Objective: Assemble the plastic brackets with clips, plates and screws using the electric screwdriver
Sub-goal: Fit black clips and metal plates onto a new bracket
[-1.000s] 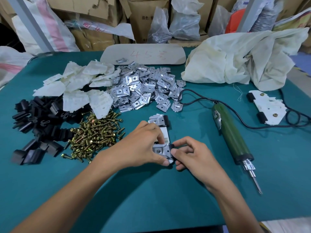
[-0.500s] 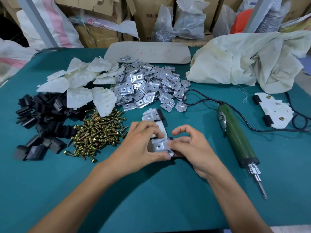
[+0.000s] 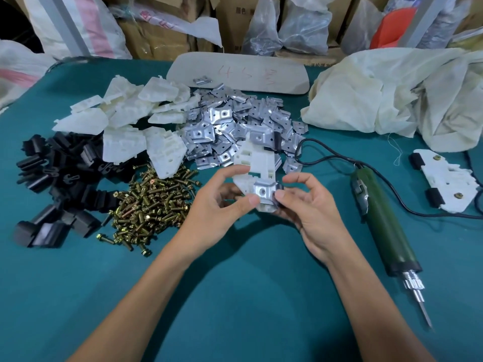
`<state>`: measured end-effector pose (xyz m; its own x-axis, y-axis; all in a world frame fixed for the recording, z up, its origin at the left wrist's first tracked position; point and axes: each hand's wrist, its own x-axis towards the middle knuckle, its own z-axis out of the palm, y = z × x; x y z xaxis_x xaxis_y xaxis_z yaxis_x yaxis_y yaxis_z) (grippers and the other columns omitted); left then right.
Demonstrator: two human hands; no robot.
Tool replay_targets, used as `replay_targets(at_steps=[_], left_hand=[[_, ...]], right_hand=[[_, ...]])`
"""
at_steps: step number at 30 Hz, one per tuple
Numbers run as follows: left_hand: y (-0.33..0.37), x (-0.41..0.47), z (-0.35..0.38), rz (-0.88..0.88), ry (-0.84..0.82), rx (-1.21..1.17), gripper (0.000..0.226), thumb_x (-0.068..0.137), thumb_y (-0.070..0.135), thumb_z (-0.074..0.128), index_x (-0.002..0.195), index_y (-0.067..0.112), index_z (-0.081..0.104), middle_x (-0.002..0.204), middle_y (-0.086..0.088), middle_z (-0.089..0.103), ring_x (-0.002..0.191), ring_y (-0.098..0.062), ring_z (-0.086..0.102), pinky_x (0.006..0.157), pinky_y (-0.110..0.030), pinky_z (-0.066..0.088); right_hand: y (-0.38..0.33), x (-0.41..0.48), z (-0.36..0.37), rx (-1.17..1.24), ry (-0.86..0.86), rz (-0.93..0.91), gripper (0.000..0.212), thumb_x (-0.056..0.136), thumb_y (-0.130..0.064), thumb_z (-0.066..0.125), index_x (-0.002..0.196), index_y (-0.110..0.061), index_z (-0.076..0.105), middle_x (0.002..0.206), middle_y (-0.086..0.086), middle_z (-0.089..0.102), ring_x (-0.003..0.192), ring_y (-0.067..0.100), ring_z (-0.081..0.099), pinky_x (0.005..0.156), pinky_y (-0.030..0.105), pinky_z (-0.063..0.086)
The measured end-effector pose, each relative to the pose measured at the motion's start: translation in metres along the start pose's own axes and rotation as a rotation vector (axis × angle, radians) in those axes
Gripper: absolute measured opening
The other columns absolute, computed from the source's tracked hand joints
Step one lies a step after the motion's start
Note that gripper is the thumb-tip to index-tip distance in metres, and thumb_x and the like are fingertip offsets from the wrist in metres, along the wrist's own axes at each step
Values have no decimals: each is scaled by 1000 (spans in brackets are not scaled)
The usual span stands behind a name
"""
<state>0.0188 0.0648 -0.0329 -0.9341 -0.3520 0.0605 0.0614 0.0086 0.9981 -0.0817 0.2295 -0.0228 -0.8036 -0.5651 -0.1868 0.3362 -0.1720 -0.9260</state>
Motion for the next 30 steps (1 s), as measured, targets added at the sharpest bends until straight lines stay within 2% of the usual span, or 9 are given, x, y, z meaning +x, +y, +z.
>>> replay_targets(at_steps=[2,5,7,12,16,19,23,27,30], left_hand=[[0,0,-1,-8,10,-16,46,79,32,81,121,42,63,93,-4,74,84,-12,68,74,-24,54],[-1,1,-3,-23,14,-8,52,76,38,86,122,43,62,98,-15,72,89,-27,68,82,-43,56],[-2,1,-3,-35,28,2,54,72,41,85,121,43,63,96,-16,71,88,-26,67,84,-47,55],[-1,0,-3,-47,22,-5,50,76,39,87,120,41,63,91,-5,74,86,-18,68,80,-38,53],[-1,-1,-3,-42,17,-8,49,76,34,83,121,36,62,85,-2,75,80,-12,67,73,-24,52],[-2,-2,-3,-41,8,-3,47,77,35,82,119,37,63,80,0,73,73,-10,63,69,-21,48],[-5,-1,-4,-45,12,-10,42,77,38,82,115,38,64,81,-6,74,72,-20,58,70,-31,45],[-6,-2,-4,-41,21,-27,34,79,35,79,109,29,65,75,-2,72,58,-10,50,58,-15,40],[-6,-2,-3,-35,32,-31,26,80,30,79,101,23,65,73,2,71,53,-3,50,54,-11,38]], right_hand=[[1,1,0,-2,2,13,24,91,7,66,106,-12,60,92,18,74,76,21,73,70,27,61],[3,2,0,-10,-9,20,24,92,6,66,108,-11,60,91,15,74,77,21,73,71,28,61],[4,2,-1,-12,-21,20,24,93,6,65,109,-11,59,90,14,75,77,21,73,71,27,61],[5,1,-1,-8,-40,17,23,93,4,65,108,-12,59,90,15,76,77,21,74,71,27,60],[5,1,-2,-16,-44,15,23,94,5,64,109,-12,58,91,16,76,78,22,74,71,27,60],[6,2,-3,-19,-39,13,23,94,4,64,110,-11,58,90,15,75,77,22,74,71,27,61],[6,2,-4,-26,-37,11,24,93,3,66,110,-12,59,88,13,75,78,21,73,73,28,61],[6,2,-4,-35,-37,5,25,93,1,68,111,-12,58,87,11,76,78,20,73,73,27,60],[6,2,-4,-43,-34,-1,24,93,0,68,110,-13,58,88,10,77,78,19,73,74,27,60]])
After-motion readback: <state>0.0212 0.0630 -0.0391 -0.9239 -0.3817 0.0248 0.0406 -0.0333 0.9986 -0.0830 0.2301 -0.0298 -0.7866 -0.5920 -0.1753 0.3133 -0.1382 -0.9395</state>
